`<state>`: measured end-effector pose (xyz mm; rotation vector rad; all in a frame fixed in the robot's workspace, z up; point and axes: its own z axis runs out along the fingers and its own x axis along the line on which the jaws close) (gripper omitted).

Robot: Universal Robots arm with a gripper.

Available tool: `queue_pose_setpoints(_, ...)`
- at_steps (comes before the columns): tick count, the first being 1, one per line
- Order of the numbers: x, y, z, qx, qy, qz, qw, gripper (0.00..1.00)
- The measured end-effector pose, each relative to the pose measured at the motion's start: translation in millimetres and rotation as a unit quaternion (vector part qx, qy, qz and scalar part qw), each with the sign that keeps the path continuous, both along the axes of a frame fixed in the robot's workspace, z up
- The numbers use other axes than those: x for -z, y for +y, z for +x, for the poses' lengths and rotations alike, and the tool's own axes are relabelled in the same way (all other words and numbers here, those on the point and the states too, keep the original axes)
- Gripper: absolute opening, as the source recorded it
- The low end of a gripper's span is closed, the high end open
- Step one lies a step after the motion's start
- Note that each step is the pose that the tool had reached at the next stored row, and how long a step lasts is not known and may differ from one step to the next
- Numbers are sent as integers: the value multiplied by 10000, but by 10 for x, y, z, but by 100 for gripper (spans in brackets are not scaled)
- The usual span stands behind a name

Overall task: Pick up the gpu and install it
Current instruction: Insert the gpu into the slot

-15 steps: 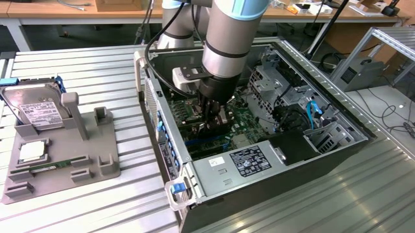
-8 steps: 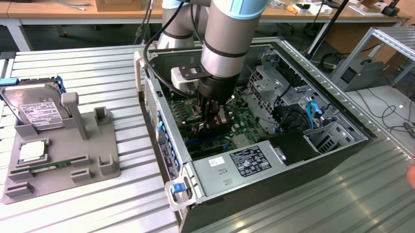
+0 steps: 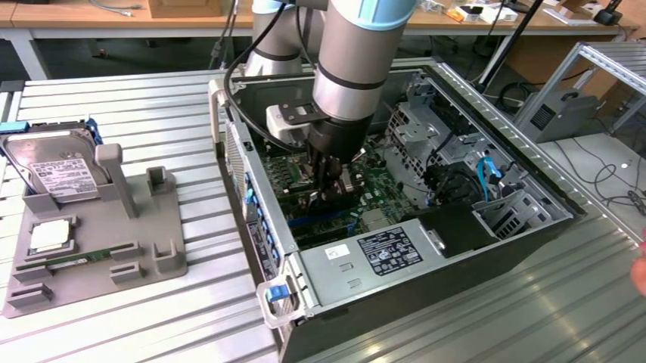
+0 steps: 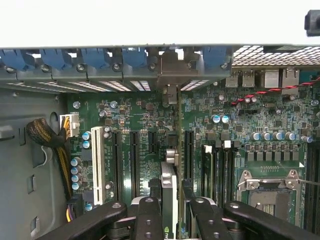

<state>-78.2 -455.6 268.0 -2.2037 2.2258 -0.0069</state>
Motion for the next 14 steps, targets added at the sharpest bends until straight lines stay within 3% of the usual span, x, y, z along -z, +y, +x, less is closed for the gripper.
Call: queue_pose_setpoints(14, 38, 2, -1, 0, -1, 2, 10000, 27)
